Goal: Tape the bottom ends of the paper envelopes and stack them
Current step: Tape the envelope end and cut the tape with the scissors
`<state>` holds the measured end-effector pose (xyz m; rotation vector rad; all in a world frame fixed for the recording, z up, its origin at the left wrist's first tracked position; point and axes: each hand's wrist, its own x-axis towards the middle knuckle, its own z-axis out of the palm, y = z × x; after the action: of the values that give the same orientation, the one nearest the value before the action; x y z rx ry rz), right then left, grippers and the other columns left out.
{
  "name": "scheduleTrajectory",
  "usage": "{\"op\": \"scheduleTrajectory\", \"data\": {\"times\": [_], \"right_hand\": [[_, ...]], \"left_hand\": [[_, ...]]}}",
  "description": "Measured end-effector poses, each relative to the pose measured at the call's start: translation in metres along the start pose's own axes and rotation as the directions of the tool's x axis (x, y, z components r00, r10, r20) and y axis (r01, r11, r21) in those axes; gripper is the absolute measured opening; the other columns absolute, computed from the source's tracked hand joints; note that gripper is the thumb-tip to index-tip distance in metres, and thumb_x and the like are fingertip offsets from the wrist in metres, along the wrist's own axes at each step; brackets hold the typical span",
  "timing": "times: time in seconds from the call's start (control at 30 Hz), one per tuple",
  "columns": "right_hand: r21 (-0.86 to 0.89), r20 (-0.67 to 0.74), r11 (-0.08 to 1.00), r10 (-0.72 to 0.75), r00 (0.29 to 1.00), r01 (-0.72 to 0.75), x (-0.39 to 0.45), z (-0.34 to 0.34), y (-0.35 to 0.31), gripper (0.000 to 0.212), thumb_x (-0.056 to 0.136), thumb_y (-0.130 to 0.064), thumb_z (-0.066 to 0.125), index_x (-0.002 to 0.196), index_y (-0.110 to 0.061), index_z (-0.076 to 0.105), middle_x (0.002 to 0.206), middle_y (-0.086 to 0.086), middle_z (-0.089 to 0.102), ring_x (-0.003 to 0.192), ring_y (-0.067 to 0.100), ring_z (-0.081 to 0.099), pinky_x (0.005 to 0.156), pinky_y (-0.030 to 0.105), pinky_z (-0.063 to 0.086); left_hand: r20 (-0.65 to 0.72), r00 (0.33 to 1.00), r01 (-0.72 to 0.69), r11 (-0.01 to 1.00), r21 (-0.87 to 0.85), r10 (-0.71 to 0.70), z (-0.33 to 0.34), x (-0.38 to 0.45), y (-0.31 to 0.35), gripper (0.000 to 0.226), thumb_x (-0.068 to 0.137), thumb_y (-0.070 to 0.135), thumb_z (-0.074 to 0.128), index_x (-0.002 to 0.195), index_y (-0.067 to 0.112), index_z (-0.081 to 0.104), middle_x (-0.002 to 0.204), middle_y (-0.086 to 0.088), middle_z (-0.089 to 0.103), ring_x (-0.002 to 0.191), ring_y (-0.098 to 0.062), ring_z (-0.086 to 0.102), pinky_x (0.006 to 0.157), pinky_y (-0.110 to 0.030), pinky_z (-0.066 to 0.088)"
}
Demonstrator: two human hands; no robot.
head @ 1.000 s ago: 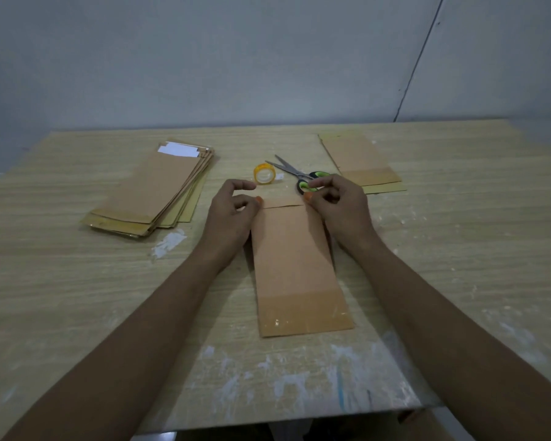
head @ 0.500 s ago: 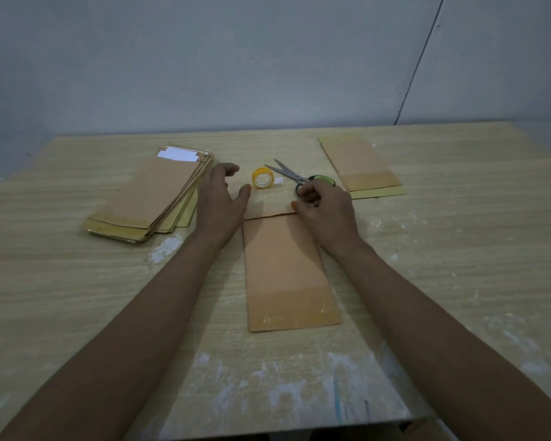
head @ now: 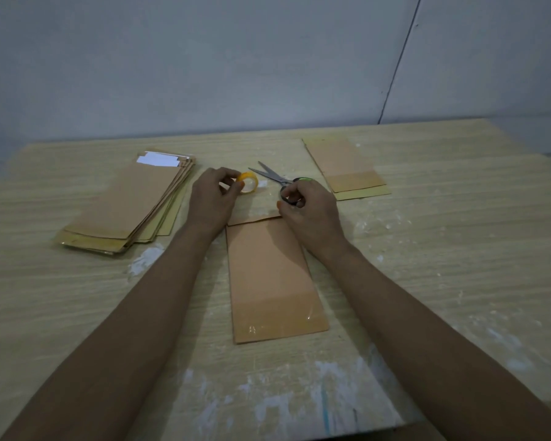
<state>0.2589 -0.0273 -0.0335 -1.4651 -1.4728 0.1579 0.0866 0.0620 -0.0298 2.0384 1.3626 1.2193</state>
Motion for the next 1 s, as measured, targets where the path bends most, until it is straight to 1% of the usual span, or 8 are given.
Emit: {"op": "scheduleTrajectory", "data": {"times": [0.2,0.27,0.4,0.5,0.63,0.77,0.9,1.0], "right_hand": [[0.064,-0.007,0.998,0.001,1.0,0.0,0.0,-0.001,0.0,0.01,0.076,-0.008,0.071,0.084,-0.013,0.067,0.083,0.005,0.064,0.072,0.014,0.057,0.066,0.016,0.045],[0.117,-0.027,0.993,0.013,1.0,-0.01,-0.001,-0.002,-0.001,0.008,0.078,-0.009,0.071,0.084,-0.013,0.068,0.082,0.005,0.065,0.07,0.014,0.059,0.065,0.022,0.048],[0.218,-0.072,0.975,0.06,0.996,-0.043,-0.002,-0.006,-0.006,0.002,0.084,-0.008,0.07,0.086,-0.008,0.071,0.085,0.005,0.067,0.068,0.003,0.058,0.064,0.013,0.043],[0.341,-0.056,0.933,0.14,0.989,-0.113,0.0,-0.011,-0.011,0.006,0.088,-0.008,0.067,0.089,-0.008,0.072,0.08,0.002,0.067,0.066,0.002,0.056,0.063,0.02,0.046],[0.646,0.189,0.66,0.348,0.918,-0.383,0.005,-0.016,-0.022,0.013,0.096,-0.007,0.059,0.099,-0.008,0.072,0.081,0.008,0.064,0.054,0.009,0.054,0.046,0.022,0.039],[0.737,0.467,0.332,0.379,0.799,-0.589,0.008,-0.016,-0.03,0.019,0.1,-0.01,0.05,0.1,-0.001,0.066,0.083,0.008,0.064,0.05,0.011,0.053,0.041,0.02,0.035],[0.69,0.614,0.194,0.352,0.706,-0.697,0.008,-0.018,-0.029,0.036,0.1,-0.011,0.048,0.13,0.008,0.053,0.093,0.011,0.062,0.054,0.01,0.055,0.042,0.018,0.04],[0.675,0.672,0.115,0.312,0.672,-0.729,0.008,-0.024,-0.026,0.033,0.1,-0.012,0.047,0.128,0.004,0.053,0.087,0.007,0.061,0.056,0.007,0.056,0.045,0.016,0.044]], "left_hand": [[-0.112,0.994,-0.014,0.983,-0.185,-0.007,-0.008,-0.018,0.01,0.011,0.093,0.015,0.067,0.103,0.018,0.07,0.093,0.005,0.066,0.074,0.004,0.057,0.066,-0.011,0.042],[-0.148,0.988,0.002,0.954,-0.301,-0.048,-0.009,-0.024,0.018,0.009,0.094,0.017,0.066,0.102,0.018,0.069,0.089,0.008,0.067,0.07,0.002,0.058,0.065,-0.013,0.043],[-0.143,0.982,0.033,0.865,-0.502,-0.121,-0.008,-0.03,0.034,0.01,0.096,0.014,0.065,0.104,0.009,0.068,0.082,0.002,0.065,0.062,0.002,0.058,0.062,-0.013,0.044],[-0.075,0.986,0.081,0.817,-0.571,-0.151,-0.006,-0.038,0.041,0.014,0.096,0.014,0.064,0.106,0.005,0.068,0.076,-0.001,0.064,0.061,-0.002,0.059,0.06,-0.017,0.045],[0.067,0.982,0.179,0.766,-0.618,-0.175,-0.006,-0.051,0.04,0.007,0.095,0.018,0.065,0.099,0.016,0.071,0.066,0.005,0.065,0.062,-0.007,0.059,0.062,-0.021,0.046],[0.167,0.974,0.227,0.741,-0.632,-0.156,-0.008,-0.053,0.041,0.007,0.094,0.017,0.065,0.097,0.017,0.072,0.064,0.008,0.065,0.063,-0.007,0.057,0.061,-0.02,0.046],[0.217,0.964,0.26,0.73,-0.632,-0.156,-0.008,-0.052,0.042,0.008,0.094,0.015,0.065,0.099,0.012,0.071,0.065,0.009,0.065,0.061,-0.006,0.055,0.061,-0.019,0.044],[0.259,0.955,0.28,0.726,-0.628,-0.144,-0.009,-0.05,0.041,0.008,0.095,0.016,0.064,0.098,0.013,0.071,0.068,0.008,0.065,0.063,-0.007,0.055,0.063,-0.02,0.043]]}}
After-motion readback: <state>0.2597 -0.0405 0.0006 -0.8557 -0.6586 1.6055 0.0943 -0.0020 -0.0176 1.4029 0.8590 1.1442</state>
